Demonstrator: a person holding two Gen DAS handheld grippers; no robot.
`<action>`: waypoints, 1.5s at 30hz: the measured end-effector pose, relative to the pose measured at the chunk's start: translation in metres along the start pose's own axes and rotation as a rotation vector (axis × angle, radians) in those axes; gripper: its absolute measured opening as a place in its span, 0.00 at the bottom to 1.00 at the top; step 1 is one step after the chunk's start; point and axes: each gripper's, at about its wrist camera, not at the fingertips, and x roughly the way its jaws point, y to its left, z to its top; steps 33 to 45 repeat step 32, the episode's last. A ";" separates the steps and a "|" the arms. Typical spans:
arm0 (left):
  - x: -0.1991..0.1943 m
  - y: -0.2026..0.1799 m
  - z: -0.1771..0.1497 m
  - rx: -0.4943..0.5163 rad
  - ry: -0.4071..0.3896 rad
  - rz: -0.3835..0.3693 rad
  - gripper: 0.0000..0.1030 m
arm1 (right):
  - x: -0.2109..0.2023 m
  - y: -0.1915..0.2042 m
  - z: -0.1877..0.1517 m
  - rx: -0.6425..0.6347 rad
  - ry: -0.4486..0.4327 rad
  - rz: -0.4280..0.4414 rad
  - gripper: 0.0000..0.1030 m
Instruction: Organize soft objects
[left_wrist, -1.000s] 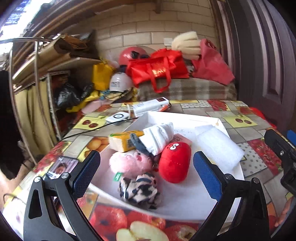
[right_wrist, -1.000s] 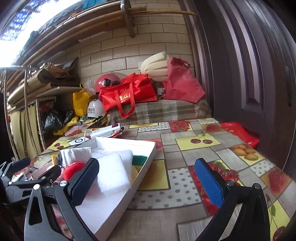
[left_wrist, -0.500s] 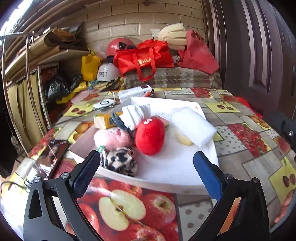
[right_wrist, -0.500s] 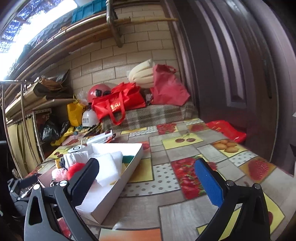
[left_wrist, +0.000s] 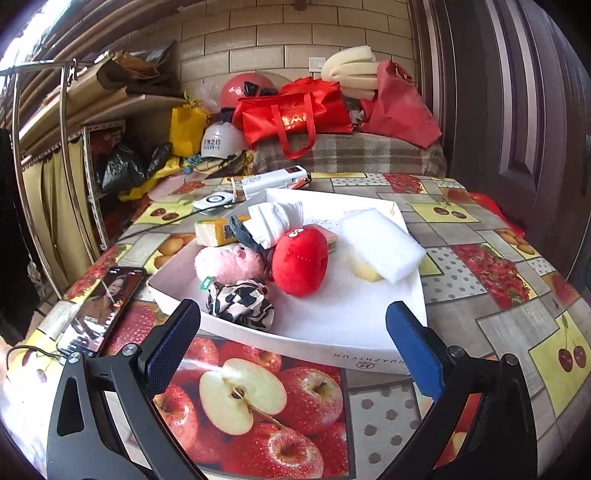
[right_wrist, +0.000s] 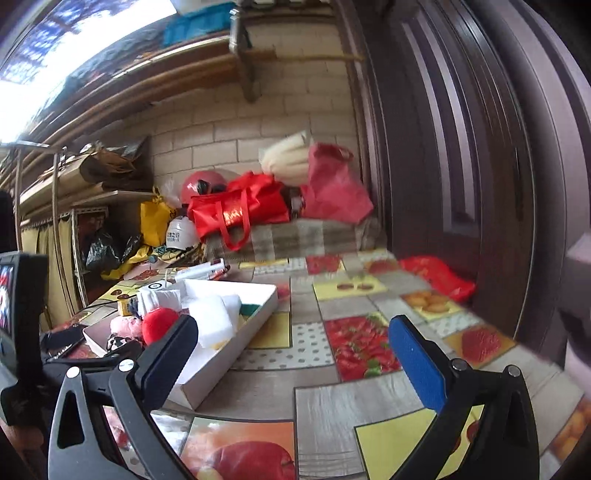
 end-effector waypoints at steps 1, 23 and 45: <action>-0.001 -0.001 0.000 0.003 -0.006 0.004 0.99 | -0.002 0.004 0.000 -0.017 -0.010 -0.002 1.00; -0.008 -0.006 -0.002 0.015 -0.019 0.017 0.99 | -0.001 -0.004 0.000 0.006 0.003 0.013 1.00; -0.009 -0.009 -0.001 0.045 -0.026 0.002 0.98 | 0.000 -0.001 -0.002 0.011 0.004 0.019 1.00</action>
